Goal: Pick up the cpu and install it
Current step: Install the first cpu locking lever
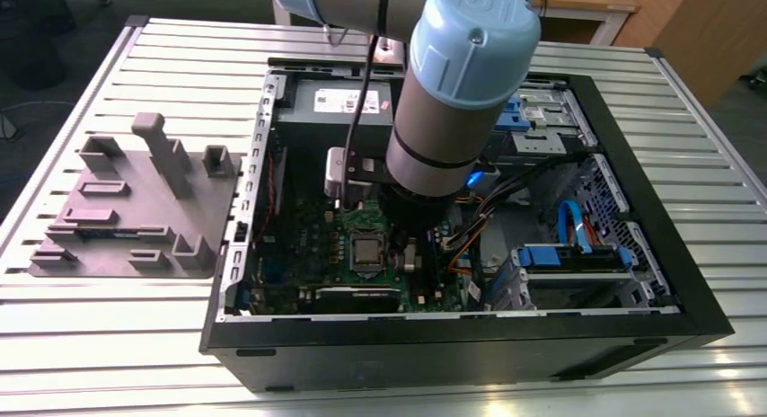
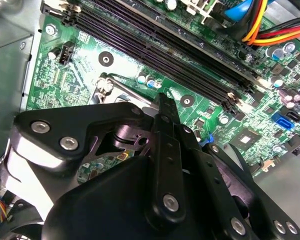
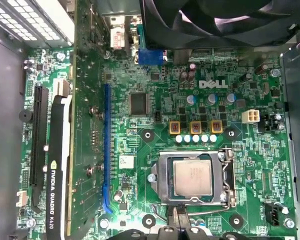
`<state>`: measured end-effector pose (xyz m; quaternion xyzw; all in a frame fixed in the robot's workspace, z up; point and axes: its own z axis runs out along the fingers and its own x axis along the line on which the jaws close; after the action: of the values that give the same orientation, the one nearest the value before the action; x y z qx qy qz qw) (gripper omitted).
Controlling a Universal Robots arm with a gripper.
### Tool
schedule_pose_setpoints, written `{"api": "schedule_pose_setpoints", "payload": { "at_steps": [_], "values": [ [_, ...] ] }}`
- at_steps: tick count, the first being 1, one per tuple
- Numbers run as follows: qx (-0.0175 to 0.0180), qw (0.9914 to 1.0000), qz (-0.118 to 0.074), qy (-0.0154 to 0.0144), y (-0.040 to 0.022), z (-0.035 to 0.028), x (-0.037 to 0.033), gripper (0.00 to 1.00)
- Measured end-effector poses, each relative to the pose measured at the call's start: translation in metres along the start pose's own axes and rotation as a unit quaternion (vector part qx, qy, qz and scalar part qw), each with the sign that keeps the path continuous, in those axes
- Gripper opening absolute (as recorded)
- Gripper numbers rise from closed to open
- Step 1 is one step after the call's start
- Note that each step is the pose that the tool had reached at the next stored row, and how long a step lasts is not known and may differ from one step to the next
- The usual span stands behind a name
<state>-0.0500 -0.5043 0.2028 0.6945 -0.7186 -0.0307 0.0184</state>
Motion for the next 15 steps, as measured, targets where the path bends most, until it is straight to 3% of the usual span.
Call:
{"api": "schedule_pose_setpoints", "payload": {
  "at_steps": [15],
  "values": [
    [0.0001,1.00000,0.000,-0.0002,-0.0002,0.0029,0.0000,0.10]
  ]
}}
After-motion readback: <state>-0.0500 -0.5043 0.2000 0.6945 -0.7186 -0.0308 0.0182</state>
